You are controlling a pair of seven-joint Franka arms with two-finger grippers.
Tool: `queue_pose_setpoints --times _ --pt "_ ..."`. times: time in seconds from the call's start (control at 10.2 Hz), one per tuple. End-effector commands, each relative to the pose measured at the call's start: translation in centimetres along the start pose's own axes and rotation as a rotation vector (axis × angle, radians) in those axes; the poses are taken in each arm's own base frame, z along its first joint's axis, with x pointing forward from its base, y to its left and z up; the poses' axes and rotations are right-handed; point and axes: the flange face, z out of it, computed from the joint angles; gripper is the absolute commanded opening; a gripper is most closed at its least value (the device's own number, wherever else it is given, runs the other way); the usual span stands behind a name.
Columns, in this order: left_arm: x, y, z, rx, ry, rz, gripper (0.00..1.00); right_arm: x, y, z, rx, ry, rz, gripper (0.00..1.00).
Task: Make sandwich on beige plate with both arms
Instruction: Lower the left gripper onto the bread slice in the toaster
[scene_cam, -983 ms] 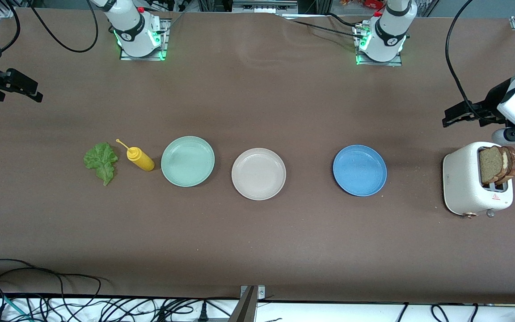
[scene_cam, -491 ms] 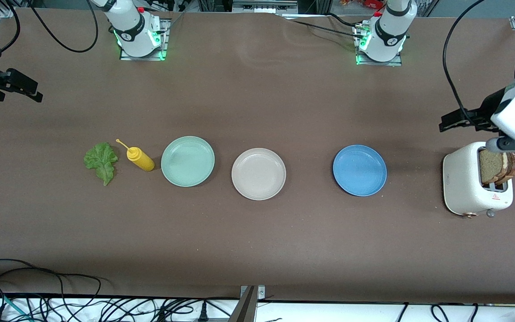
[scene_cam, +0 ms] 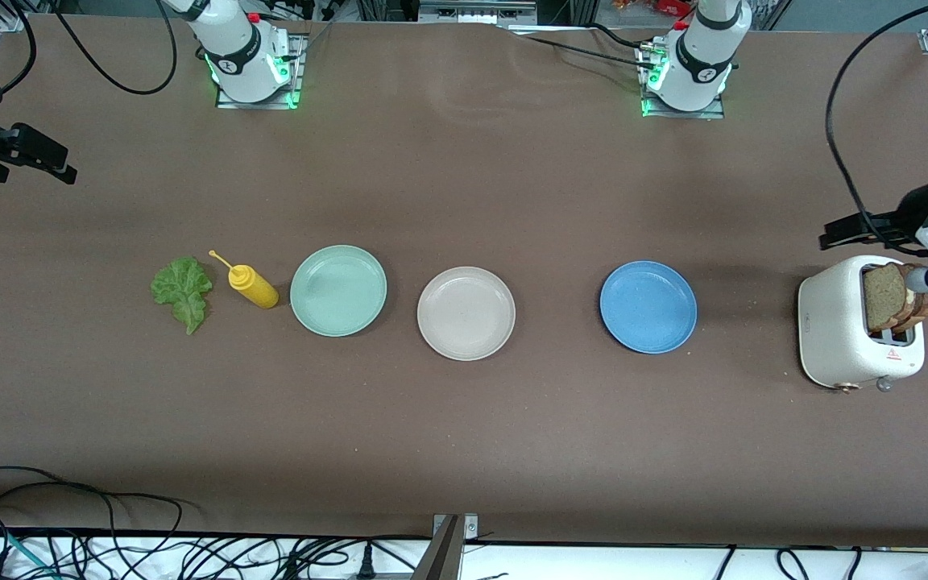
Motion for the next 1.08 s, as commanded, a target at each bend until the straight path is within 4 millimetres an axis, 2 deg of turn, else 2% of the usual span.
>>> queue_pose_setpoints --times 0.0,0.39,0.59,0.98 --pt "2.2 -3.1 2.3 0.070 0.008 0.110 1.00 -0.5 0.1 -0.6 -0.010 0.000 -0.006 1.00" --pt "3.8 -8.4 6.3 0.061 0.019 0.192 1.00 -0.4 0.1 -0.7 -0.010 0.001 -0.004 1.00" --pt "4.0 -9.7 8.5 0.060 0.029 0.190 1.00 -0.4 0.0 -0.7 -0.009 0.001 -0.006 1.00" --pt "3.6 -11.8 11.3 0.046 0.052 0.154 1.00 -0.4 0.0 -0.7 -0.009 0.001 -0.006 1.00"
